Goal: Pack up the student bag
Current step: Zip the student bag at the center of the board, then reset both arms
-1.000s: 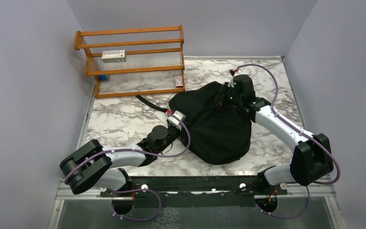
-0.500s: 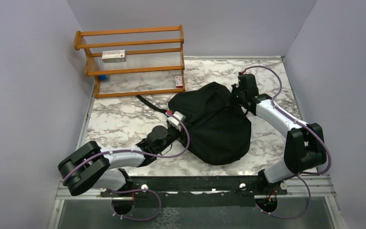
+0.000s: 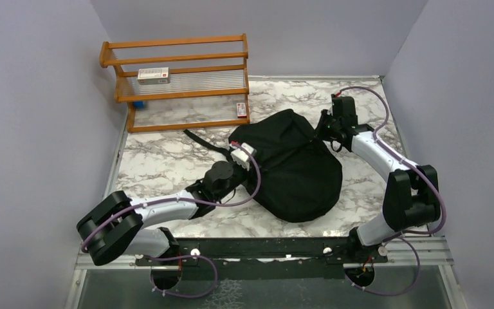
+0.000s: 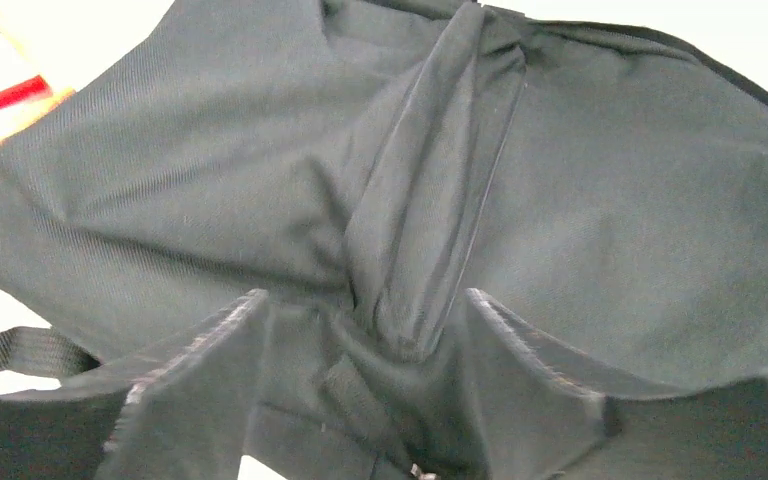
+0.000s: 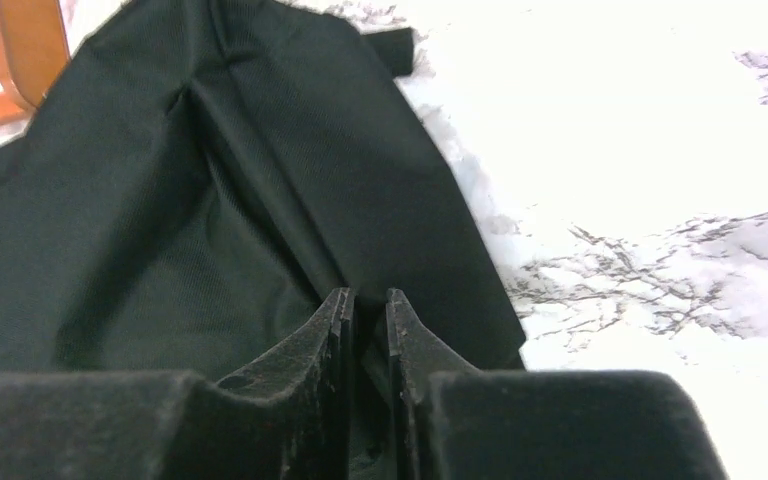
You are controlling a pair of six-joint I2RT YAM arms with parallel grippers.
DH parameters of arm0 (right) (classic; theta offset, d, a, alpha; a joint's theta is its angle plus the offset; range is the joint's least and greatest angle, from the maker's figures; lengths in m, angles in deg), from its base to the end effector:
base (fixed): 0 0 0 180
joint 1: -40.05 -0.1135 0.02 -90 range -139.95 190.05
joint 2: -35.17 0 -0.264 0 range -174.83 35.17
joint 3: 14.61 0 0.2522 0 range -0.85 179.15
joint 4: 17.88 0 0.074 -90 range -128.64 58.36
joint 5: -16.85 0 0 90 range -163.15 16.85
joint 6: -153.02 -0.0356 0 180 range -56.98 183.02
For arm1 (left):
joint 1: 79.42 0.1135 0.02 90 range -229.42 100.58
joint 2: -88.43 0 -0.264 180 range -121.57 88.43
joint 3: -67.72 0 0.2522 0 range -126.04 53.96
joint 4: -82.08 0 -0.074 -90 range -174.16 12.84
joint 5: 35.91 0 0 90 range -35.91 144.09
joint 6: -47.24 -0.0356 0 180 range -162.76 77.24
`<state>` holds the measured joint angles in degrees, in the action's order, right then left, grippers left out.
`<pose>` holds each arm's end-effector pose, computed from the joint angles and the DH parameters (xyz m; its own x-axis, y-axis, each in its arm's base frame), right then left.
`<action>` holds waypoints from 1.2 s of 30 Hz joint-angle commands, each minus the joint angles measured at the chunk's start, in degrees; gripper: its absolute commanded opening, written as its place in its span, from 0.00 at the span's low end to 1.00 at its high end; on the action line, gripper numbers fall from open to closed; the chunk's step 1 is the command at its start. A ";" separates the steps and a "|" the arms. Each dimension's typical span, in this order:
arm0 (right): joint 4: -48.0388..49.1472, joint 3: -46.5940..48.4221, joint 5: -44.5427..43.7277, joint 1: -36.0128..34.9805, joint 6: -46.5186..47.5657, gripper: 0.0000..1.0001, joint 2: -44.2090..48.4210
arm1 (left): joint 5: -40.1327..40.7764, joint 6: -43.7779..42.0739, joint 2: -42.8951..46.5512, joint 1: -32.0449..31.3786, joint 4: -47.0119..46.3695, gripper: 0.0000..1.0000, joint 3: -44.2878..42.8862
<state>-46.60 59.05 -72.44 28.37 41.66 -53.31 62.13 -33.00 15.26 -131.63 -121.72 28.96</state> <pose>0.3292 0.0685 0.2374 -0.7052 0.2261 -0.6720 0.0490 0.9611 0.2720 0.1627 -0.2016 0.2036 -0.2296 0.0221 -0.9730 0.6690 0.7297 -0.1412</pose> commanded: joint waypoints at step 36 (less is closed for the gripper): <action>-6.53 -12.70 3.44 1.75 4.40 0.96 42.58 | 12.22 17.14 24.24 20.57 67.52 0.99 -22.10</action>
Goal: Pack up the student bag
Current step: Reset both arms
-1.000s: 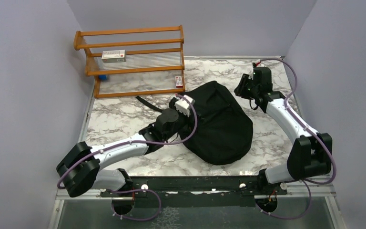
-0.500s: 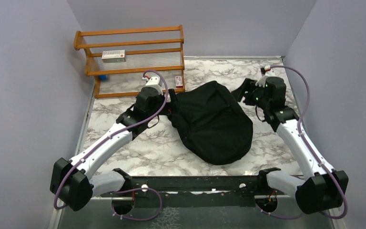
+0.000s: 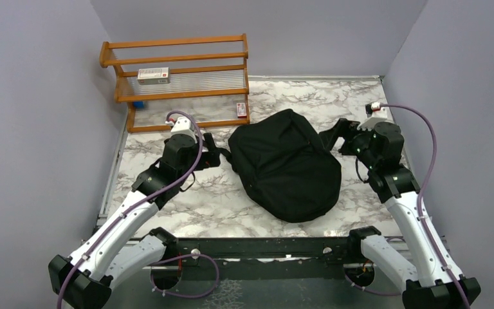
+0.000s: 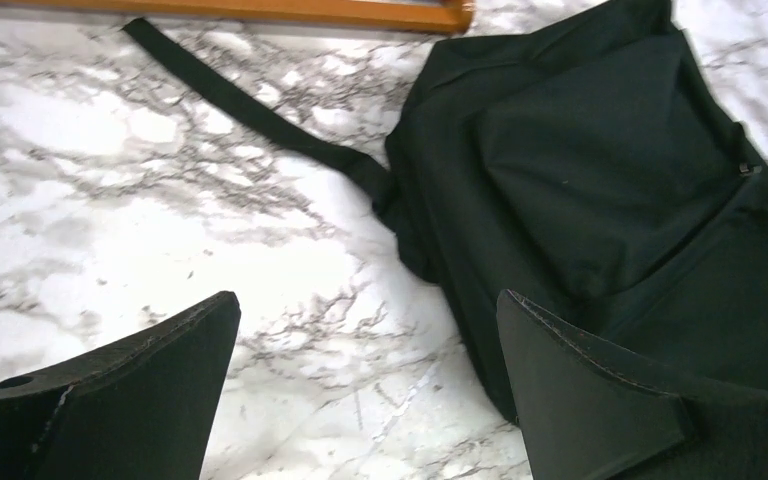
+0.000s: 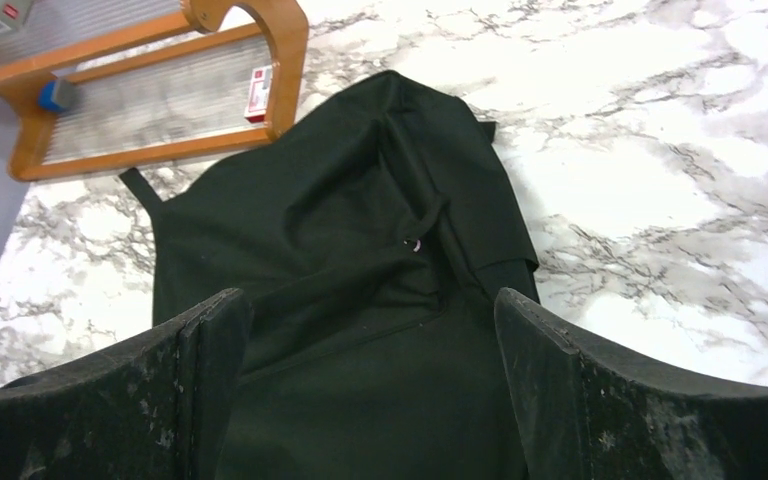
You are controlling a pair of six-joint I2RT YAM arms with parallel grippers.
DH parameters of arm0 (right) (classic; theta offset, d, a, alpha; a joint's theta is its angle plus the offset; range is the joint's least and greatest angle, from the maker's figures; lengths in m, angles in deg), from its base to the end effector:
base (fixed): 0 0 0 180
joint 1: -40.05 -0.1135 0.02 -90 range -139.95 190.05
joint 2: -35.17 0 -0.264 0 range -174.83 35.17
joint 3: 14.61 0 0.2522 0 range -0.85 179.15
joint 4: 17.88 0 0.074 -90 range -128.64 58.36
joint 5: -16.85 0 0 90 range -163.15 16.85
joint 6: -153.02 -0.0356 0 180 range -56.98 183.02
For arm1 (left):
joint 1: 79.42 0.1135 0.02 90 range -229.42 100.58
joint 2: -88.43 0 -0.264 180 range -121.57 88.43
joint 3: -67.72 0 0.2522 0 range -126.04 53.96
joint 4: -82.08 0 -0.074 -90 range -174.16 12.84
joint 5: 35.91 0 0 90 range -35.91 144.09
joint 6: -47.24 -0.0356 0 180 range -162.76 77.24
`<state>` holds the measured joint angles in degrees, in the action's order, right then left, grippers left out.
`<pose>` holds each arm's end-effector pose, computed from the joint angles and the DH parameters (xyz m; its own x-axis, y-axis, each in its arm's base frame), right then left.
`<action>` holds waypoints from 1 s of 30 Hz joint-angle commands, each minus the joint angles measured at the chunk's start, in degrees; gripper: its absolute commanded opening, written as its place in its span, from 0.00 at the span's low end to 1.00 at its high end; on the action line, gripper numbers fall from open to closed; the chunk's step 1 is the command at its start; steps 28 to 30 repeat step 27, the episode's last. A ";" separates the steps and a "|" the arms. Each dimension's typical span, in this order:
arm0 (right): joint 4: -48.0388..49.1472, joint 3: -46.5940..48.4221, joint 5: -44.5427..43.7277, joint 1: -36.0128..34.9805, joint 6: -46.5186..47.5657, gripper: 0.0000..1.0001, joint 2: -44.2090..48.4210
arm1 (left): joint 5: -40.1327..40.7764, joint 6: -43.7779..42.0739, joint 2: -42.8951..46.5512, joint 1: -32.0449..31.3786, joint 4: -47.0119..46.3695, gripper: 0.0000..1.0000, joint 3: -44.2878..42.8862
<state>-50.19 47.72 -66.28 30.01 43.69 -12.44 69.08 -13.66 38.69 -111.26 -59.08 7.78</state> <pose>0.1865 0.0373 0.3395 -0.3753 0.2673 -0.8875 -0.1708 0.9212 0.3496 0.1686 -0.0939 0.3077 -0.5098 -0.2364 -0.8272 0.0787 0.9446 -0.3185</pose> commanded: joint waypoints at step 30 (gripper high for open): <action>-2.63 -11.16 -3.49 0.07 4.25 1.00 15.18 | 3.92 -3.09 13.00 0.19 2.75 0.99 7.27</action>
